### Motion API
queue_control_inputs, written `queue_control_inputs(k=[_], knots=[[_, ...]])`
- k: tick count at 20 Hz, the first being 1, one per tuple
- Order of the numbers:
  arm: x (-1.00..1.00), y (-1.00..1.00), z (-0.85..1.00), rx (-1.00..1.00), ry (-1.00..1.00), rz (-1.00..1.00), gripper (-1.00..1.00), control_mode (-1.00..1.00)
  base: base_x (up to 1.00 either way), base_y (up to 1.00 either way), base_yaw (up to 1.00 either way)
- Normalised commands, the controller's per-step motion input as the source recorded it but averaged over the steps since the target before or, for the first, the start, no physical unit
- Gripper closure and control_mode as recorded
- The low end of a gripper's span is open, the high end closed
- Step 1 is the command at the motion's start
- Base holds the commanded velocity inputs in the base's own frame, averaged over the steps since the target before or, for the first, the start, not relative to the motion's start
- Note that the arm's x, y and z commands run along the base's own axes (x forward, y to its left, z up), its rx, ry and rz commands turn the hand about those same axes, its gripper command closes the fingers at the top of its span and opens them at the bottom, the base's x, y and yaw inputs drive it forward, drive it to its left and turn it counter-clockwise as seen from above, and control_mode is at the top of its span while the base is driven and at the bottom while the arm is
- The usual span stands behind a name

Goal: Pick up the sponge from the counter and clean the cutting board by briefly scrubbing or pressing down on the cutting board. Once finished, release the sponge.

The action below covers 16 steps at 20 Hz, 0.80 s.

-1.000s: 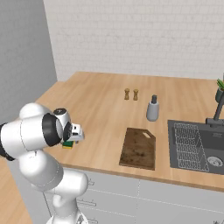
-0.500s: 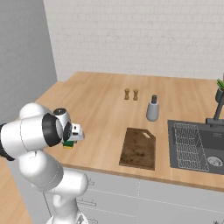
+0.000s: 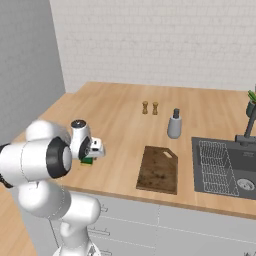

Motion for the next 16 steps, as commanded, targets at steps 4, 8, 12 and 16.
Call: queue_control_inputs(k=[4,8,12,16], knots=[[0.56,-1.0,0.7,-0.04,0.11,0.0,1.0,-1.0,0.0,0.0,0.0],[0.47,-1.0,0.48,-0.12,0.19,0.0,1.0,-1.0,0.0,0.0,0.0],[0.51,-0.99,0.06,-0.07,0.12,0.0,1.0,-1.0,0.0,0.0,0.0],[0.21,-0.92,-0.14,0.0,0.08,0.0,1.0,-1.0,0.0,0.0,0.0]])
